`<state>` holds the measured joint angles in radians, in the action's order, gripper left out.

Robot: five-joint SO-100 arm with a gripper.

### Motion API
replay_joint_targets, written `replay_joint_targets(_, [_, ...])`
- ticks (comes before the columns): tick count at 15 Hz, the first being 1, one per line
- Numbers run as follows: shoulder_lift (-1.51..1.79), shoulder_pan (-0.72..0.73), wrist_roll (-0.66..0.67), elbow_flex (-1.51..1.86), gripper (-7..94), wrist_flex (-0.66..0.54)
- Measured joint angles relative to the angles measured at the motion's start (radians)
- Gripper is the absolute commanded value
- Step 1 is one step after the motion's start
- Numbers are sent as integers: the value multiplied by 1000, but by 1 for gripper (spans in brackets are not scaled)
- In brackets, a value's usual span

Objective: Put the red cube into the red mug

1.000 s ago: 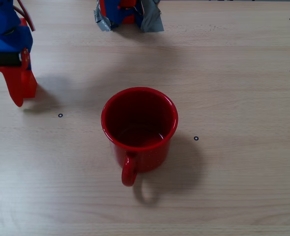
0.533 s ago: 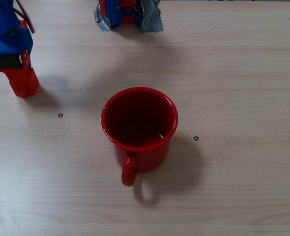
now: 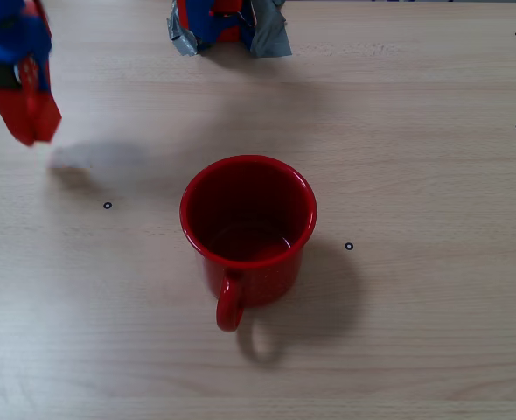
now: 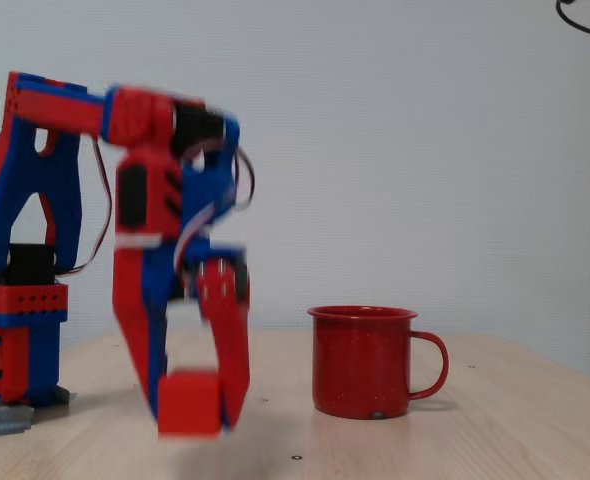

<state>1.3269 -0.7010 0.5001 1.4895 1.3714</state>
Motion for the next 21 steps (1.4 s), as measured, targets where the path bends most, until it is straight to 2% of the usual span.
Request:
replay_joint_targets(3, [67, 60, -49, -160, 0, 224])
replay_joint_targets(8, [232, 164, -101, -284, 0, 419])
replay_joint_targets(15, [422, 399, -190, -247, 0, 425])
replay_joint_targets(21, [454, 680, -374, -222, 0, 425])
